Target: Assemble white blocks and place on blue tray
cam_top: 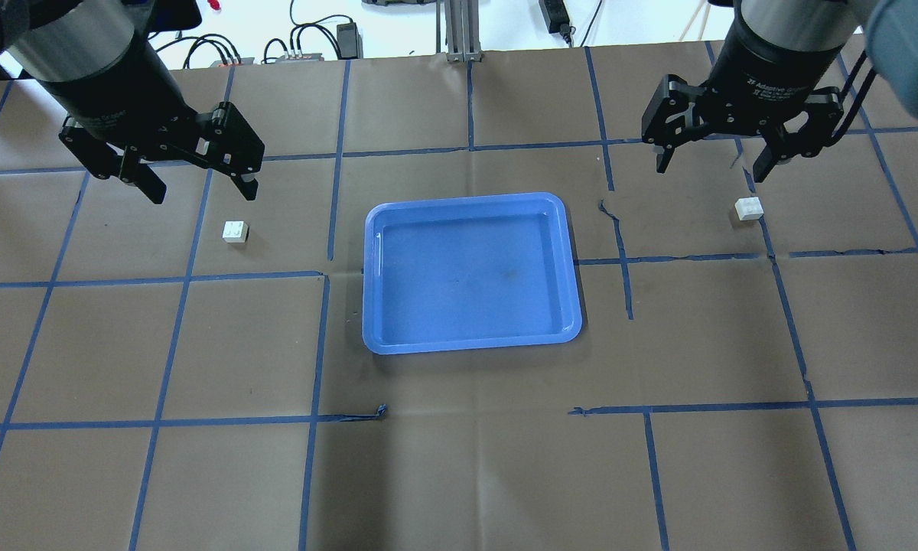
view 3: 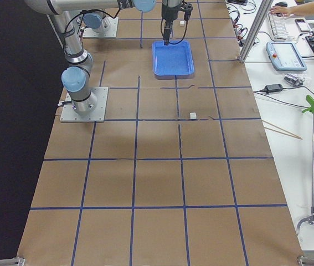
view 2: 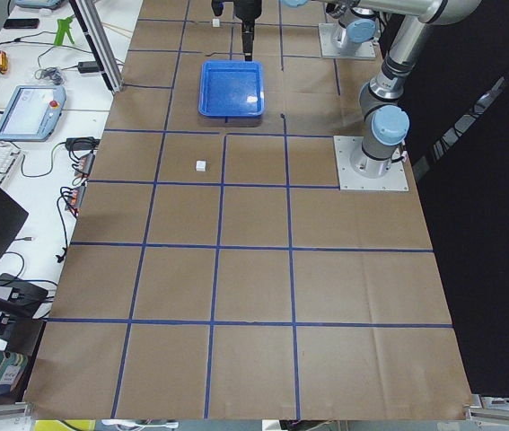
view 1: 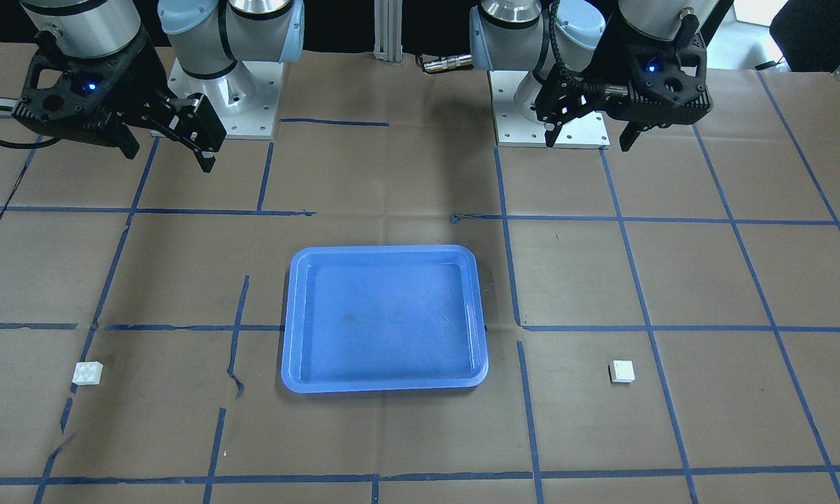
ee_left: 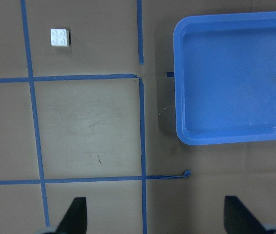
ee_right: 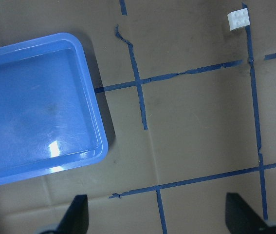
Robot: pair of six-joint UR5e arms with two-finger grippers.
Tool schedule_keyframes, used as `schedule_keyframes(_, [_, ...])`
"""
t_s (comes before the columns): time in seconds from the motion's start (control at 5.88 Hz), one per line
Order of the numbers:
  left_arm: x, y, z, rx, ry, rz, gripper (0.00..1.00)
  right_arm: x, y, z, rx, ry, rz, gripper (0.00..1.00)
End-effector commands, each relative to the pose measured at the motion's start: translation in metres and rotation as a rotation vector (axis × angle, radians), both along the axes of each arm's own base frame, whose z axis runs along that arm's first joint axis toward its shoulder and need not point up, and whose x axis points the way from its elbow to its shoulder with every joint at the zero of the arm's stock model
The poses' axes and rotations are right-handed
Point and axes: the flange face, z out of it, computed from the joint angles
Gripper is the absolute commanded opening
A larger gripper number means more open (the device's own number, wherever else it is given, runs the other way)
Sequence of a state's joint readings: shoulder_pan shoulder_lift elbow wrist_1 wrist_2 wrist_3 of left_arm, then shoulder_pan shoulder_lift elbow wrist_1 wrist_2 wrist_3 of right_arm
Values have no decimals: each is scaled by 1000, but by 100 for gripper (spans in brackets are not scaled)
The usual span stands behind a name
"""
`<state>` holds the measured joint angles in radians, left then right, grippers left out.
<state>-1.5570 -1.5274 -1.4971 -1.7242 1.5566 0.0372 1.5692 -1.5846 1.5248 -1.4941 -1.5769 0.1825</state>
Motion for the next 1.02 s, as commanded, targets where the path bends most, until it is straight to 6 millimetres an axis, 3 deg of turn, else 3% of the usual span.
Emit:
schedule_keyframes(0.0, [1,-2,-1,2,-2,-7,100,0,0,0,0,0,0,100])
schedule_keyframes(0.34, [7,-29,4,-67,-8,-21,100,0,0,0,2,0,0,100])
schedule_keyframes(0.51, [14,-40,-9,-52,-15,-6,100,0,1,0,3,0,-2,100])
schedule_keyframes(0.85, [26,-89,-84,66,-5,10,100,1,4,10,-18,-8,-6,100])
